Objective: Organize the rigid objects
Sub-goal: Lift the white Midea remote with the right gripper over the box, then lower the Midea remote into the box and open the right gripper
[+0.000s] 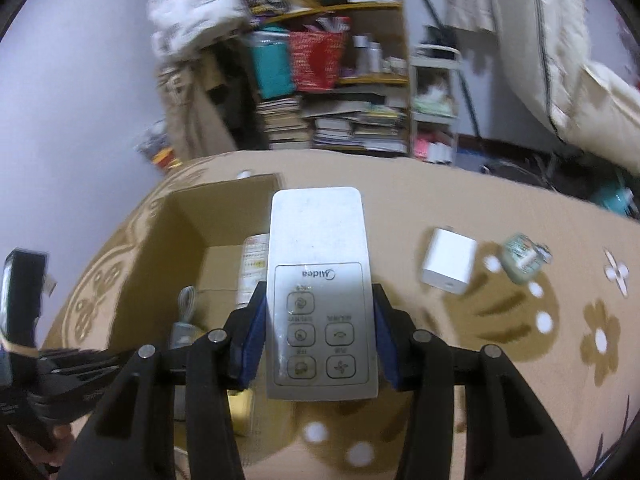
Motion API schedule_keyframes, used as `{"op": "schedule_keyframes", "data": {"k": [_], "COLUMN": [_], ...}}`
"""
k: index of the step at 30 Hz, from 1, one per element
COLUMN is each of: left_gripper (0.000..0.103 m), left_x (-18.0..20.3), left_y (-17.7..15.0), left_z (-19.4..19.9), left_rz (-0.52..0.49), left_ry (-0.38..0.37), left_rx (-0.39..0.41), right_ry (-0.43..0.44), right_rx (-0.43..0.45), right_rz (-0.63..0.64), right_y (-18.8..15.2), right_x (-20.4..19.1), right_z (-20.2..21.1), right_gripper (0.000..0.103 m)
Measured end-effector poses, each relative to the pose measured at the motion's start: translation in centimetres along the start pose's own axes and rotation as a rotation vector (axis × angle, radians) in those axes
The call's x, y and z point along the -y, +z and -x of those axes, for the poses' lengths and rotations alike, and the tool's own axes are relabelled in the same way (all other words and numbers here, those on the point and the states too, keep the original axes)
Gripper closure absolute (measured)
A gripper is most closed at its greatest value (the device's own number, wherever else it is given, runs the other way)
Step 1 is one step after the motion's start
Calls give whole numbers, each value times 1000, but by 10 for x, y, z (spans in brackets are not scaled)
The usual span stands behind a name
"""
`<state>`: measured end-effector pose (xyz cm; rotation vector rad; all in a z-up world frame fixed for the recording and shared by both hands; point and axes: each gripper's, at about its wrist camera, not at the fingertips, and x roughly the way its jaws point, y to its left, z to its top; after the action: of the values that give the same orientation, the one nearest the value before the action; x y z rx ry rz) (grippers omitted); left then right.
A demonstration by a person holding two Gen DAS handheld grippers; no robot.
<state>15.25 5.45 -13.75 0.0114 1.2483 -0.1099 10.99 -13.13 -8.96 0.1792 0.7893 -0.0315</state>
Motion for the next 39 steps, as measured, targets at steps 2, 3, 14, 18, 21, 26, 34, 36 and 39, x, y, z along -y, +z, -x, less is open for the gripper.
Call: {"op": "schedule_keyframes", "data": {"k": [2,3,14,18,21,26,34,36,39], "left_gripper": [89,89,89,89,89,89,89,89,89], "left_x": [0,0,0,0,0,0,-1,-1,-2], "left_y": [1,1,1,1,1,1,1,1,1], "left_z": [0,0,0,0,0,0,-1,-1,0], "left_rz": [1,1,1,2,2,2,7,8,12], "left_ry": [-1,-2,-3,-4,-4,-4,-9,-11,-15], "left_rx": [0,-1,-2,-2,-2,-2,-7,-7,-8], "right_ry": [20,27,60,65,100,119,102,103,107], "right_rx": [-10,-14,-21,3,2,-27,-34,-27,-16], "right_rz": [30,47,114,131,121,127,121,113,98], "right_y": [-2,-4,-15,-14,-13,-14,-15,-13,-7], "right_x": [-13,-20,-39,-42,-44,-47,-47,-44,-40], "right_z": [-2,-3,-7,-1,-2,-12,-15,-13,-8], "right_gripper": [52,52,52,52,52,51,51,51,49]}}
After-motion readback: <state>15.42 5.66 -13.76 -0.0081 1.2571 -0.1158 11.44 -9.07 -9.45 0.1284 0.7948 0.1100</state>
